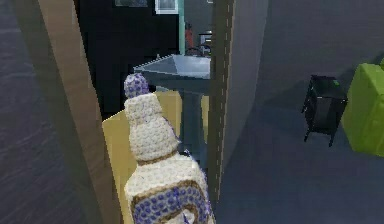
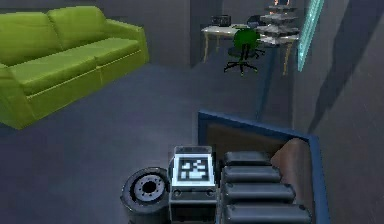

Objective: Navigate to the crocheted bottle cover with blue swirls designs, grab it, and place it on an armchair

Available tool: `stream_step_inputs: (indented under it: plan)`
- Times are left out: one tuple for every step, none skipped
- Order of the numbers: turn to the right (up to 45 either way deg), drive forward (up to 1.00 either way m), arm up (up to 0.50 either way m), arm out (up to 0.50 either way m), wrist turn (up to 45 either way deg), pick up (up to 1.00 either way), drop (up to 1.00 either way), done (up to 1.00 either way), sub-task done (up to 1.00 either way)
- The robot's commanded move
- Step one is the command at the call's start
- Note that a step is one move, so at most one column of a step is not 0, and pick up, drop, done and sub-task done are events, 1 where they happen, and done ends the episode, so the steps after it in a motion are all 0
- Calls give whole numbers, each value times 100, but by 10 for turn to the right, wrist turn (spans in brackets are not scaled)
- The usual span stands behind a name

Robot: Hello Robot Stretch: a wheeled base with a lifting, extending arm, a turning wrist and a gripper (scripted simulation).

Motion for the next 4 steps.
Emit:
stream_step_inputs:
  plan:
    - [0,0,0,48,0,0,0,0,0]
    - [0,0,0,0,450,0,0,0,0]
    - [0,0,0,0,450,0,0,0,0]
    - [0,0,0,0,450,0,0,0,0]
